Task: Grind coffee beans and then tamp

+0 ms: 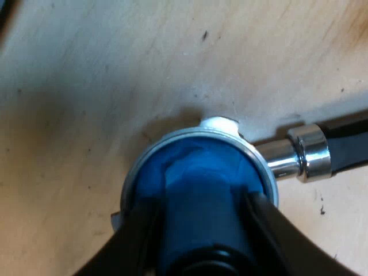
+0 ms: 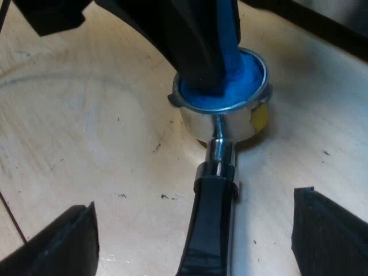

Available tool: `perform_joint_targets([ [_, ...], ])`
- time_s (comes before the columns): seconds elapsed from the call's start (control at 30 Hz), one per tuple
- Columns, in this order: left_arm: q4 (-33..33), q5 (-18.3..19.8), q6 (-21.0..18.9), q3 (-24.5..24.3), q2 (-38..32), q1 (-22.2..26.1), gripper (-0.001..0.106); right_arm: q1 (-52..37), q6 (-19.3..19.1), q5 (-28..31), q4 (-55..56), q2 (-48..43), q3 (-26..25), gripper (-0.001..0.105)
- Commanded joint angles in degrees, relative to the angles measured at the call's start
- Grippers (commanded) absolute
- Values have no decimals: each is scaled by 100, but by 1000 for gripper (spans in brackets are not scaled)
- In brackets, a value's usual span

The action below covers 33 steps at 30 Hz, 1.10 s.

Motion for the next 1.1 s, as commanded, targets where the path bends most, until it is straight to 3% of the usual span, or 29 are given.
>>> perform_joint_targets([
  [0.03,164,10,18,31,198,-27,0,-4,17,-27,-34,-24,-5,70],
  [0.27,226,10,18,110,205,-27,0,-4,17,-27,-34,-24,-5,70],
  [0.5,-11,10,-134,754,431,-27,0,-4,17,-27,-34,-24,-5,70],
  [0.67,-70,10,-178,962,476,-27,0,-4,17,-27,-34,-24,-5,70],
  [0.93,63,10,-201,862,476,-27,0,-4,17,-27,-34,-24,-5,70],
  [1.1,220,10,-201,482,375,-27,0,-4,17,-68,-446,-24,-5,70],
])
